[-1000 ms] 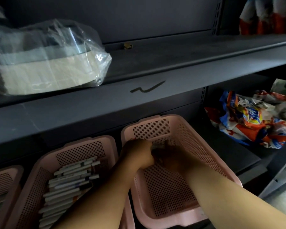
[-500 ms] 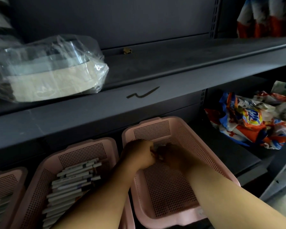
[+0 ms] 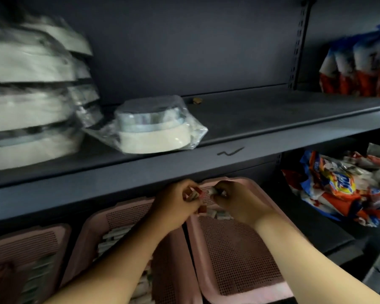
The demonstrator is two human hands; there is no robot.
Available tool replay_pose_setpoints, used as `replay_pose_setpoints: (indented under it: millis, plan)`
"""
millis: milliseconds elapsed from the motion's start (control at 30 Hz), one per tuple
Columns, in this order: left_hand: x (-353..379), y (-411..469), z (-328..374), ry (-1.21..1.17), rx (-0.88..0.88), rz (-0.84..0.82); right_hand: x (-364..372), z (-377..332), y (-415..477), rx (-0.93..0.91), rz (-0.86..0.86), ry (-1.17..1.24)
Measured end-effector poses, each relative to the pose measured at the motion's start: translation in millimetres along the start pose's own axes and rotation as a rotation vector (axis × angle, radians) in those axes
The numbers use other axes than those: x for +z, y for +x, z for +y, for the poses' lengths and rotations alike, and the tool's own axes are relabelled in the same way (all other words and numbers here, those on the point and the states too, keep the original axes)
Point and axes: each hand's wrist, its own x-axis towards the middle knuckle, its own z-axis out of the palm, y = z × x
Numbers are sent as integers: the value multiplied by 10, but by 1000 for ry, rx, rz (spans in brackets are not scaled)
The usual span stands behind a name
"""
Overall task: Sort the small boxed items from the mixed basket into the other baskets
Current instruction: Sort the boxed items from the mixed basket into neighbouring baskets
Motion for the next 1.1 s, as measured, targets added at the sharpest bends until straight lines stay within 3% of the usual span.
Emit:
replay_pose_setpoints:
  millis: [233, 500, 667, 800, 933, 1100]
  plan:
    - [-810, -648, -252, -50, -61, 168, 522, -810, -88, -201, -1, 44]
    - [-1930, -1718, -970, 182, -136, 236, 1525, -1686, -94, -342, -149, -121]
    - [-2642, -2458, -1411, 438, -260, 288, 2171, -2044, -124, -398, -271, -36]
    - [-2983, -2950, -1756, 393, -410, 228, 2566, -2227, -155, -460, -382, -53]
    - [-3089, -3240, -1885, 532, -525, 27, 2909, -2319, -204, -510, -410, -124]
    - [-3057, -3278, -1942, 628, -491, -26, 3175, -2338, -206, -558, -424, -218]
